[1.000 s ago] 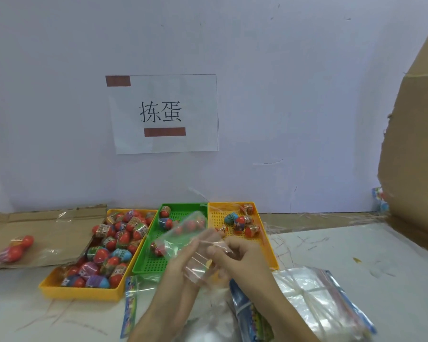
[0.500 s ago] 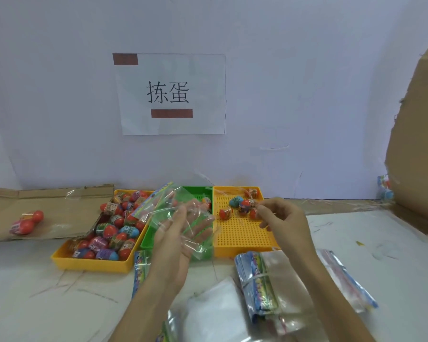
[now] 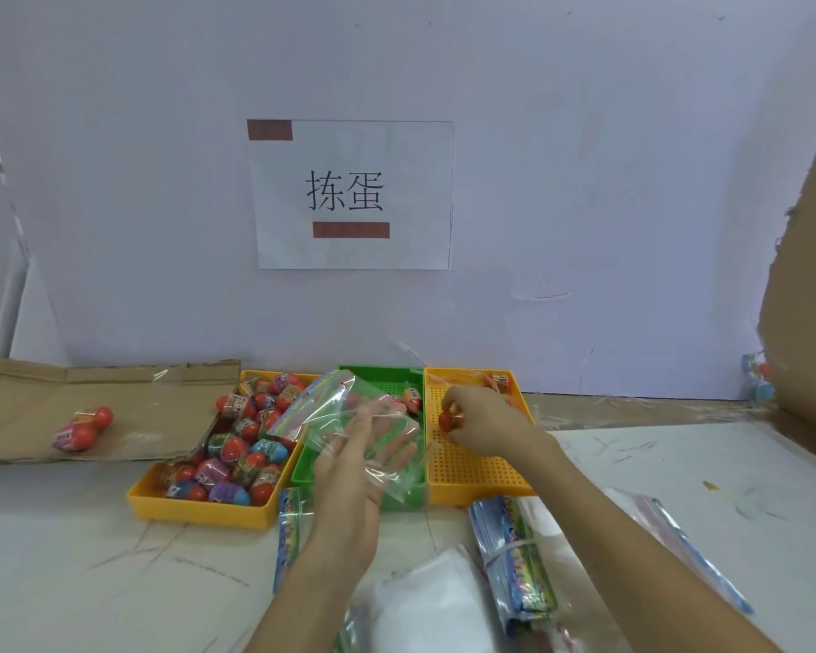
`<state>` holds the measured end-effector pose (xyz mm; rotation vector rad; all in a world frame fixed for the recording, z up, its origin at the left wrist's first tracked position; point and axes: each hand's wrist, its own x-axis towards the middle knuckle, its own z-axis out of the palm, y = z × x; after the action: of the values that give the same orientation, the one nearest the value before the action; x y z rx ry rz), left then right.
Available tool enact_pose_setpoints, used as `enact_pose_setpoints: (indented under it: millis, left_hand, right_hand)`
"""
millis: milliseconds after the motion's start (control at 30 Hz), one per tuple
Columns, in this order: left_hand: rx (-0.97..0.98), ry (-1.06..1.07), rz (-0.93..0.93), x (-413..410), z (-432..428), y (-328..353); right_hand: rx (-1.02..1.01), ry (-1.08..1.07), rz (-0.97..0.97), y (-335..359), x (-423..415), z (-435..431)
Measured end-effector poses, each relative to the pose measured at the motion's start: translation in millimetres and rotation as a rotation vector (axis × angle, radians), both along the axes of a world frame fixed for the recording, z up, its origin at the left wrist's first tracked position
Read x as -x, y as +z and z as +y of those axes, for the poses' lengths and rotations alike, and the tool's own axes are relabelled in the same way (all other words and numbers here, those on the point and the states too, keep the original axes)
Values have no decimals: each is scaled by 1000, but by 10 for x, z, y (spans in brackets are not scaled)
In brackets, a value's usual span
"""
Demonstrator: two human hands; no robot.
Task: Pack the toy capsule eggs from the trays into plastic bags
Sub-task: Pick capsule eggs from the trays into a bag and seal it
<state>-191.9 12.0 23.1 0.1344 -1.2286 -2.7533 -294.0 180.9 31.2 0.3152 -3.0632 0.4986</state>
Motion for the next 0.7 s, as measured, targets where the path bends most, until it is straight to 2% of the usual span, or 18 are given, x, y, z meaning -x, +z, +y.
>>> enact_pose_setpoints:
  millis: [133,167,233,300,333,367,467,600,700]
  left_hand:
    - [-51,27,-4,29,-28,17]
    - [-56,32,-10,39,-35,13]
    - [-51,47,-21,55,-50,0]
    - [-34,60,-29,61,-58,-12]
    - [-26,61,-31,58,-64,-15]
    - [-17,58,-34,54,-65,-17]
    - [10,40,-41,41,-69,-15]
    - [-5,-4,-35,19,-59,18]
    - [-23,-52,-26,14,-36,4]
  right_hand:
    - [111,-87,131,-11,-88,79]
    - [223,-102,174,18,-163,100]
    - [591,-98,209,93,-379,101]
    - [991,36,144,163,-663,81]
    - [1116,129,100,174,-799,73]
    - [1157,209,69,178,-929,56]
    - [1020,305,75,144,-1118,-30]
    - [766,235,262,64,-1082,-111]
    - [801,178,293,5,-1050,-92]
